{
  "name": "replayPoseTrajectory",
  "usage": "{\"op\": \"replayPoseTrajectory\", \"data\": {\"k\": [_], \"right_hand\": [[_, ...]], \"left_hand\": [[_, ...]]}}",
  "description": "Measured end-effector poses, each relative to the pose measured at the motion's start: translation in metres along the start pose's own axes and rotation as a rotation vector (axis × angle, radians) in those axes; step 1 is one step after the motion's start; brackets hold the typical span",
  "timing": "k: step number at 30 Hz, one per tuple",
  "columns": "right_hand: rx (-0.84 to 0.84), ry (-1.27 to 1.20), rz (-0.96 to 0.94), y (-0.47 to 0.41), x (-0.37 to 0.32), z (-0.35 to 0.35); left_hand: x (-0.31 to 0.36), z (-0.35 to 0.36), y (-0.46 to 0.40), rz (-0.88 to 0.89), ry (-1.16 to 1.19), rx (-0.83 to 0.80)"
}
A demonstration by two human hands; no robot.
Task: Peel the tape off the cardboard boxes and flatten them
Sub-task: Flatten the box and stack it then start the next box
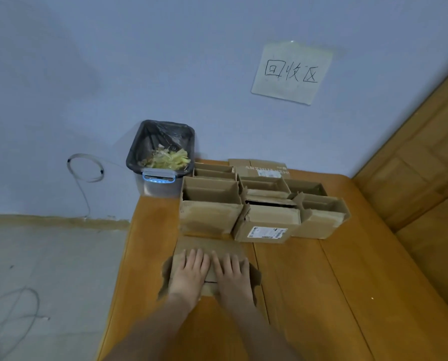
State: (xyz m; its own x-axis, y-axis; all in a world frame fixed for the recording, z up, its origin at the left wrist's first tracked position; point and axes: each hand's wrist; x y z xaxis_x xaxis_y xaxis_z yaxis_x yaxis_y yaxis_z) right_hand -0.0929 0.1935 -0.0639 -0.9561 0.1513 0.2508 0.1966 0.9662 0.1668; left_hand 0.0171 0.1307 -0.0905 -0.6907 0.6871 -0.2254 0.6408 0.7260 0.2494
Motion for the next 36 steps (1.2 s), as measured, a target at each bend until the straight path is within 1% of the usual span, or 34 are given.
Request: {"op": "replayPoseTrajectory", "data": {"k": [2,4,6,7,11,14,19,21,24,27,30,34,36], "right_hand": [[-0.029,-0.015,-0.015,-0.001,0.003,0.004],[0.007,-0.018,-0.061,-0.008,0.008,0.012],[-0.067,0.002,-0.114,-0.020,0.014,0.012],[-0.072,-0.002,-0.123,-0.025,0.017,0.010],[-0.035,-0.098,-0.165,-0.032,0.023,0.009],[-0.033,-0.099,-0.265,-0.026,0.026,0.024],[-0.105,-0.133,-0.356,-0.017,0.030,0.039],[-0.084,-0.167,-0.372,-0.018,0.034,0.041],[-0.051,-0.247,-0.400,-0.022,0.044,0.041],[-0.012,-0.288,-0.421,-0.027,0.051,0.039],[0.025,-0.270,-0.439,-0.039,0.051,0.036],[-0.015,-0.259,-0.386,-0.057,0.045,0.027],[-0.049,-0.256,-0.362,-0.067,0.042,0.022]], "left_hand": [[0.003,0.004,-0.001,0.001,-0.006,-0.026],[-0.001,0.003,-0.004,0.009,0.005,-0.022],[-0.007,-0.003,-0.009,0.034,-0.005,-0.017],[-0.009,-0.008,-0.012,0.041,-0.019,-0.021],[-0.007,-0.015,-0.019,0.026,-0.018,-0.040],[0.002,-0.009,-0.013,0.071,-0.004,-0.129],[0.012,0.004,0.001,0.093,0.013,-0.299],[0.015,0.007,0.001,0.086,0.015,-0.333],[0.013,0.004,-0.005,0.104,0.101,-0.400],[0.002,0.002,-0.010,0.116,0.222,-0.343],[-0.009,0.002,-0.018,0.126,0.250,-0.227],[-0.023,-0.003,-0.031,0.145,0.272,-0.173],[-0.033,-0.002,-0.035,0.108,0.294,-0.163]]}}
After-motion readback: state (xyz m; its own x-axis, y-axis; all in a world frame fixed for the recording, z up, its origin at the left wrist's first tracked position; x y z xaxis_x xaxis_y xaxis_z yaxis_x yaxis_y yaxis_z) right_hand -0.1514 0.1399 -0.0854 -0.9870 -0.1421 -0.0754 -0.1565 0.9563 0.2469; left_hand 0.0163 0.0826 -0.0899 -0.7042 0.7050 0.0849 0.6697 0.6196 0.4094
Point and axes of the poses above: each hand's wrist, its own y-axis away from the middle knuckle, its own z-axis out of the palm, x = y × z, and after that the axes turned 2 degrees about z, right-handed
